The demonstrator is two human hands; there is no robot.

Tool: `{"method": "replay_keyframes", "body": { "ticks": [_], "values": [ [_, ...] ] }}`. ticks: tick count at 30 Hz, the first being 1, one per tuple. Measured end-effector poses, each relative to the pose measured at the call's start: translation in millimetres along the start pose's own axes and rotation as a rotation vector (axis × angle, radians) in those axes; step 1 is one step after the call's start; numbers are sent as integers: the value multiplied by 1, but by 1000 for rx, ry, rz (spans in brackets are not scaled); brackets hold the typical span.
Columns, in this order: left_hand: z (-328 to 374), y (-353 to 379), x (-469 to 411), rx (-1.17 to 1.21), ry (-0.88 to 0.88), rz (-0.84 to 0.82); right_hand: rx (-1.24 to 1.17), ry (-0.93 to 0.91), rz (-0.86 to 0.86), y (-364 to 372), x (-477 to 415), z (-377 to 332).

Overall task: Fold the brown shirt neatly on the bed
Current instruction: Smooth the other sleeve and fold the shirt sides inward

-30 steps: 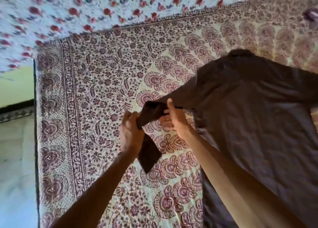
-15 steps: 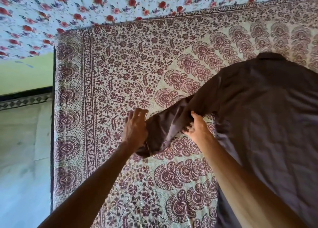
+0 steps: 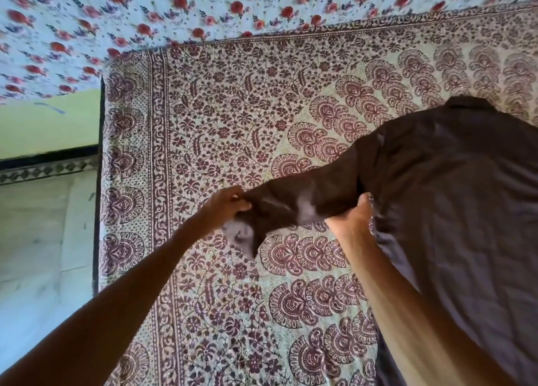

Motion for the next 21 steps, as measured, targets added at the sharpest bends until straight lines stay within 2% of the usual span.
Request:
{"method": "replay_keyframes", "body": {
  "ticks": [1,3,4,6,8,11,12,17,21],
  "values": [
    [4,-13,-2,124,-23,64,18,8,-29,3,3,1],
    [9,-40,-6,182,-33,175,125,37,-48,10,9,8],
    [9,-52,-9,134,-24,222,197,60,-30,13,12,14],
    [7,-72,-13,-120,9,278,386,131,1,17,18,28],
    [-6,-85,-18,-402,-57,177,586,193,26,20,24,43],
    [-32,-90,-19,-666,-267,-193,869,199,60,20,27,61],
    [-38,-91,-19,-698,-306,-241,943,183,60,22,29,67],
    [-31,-102,-21,-559,-292,-218,1096,200,-85,40,43,95],
    [-34,-115,-18,-580,-345,-267,986,258,-31,45,33,115]
  ]
}}
Point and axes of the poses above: each hand's wrist, its own x-axis away from the middle knuckle, its own y-axis out of the palm, z = x × y, the point moved 3 cm from there along -x, towards the middle knuckle, and after that the axes turned 6 degrees about x, right-handed, at the moved point
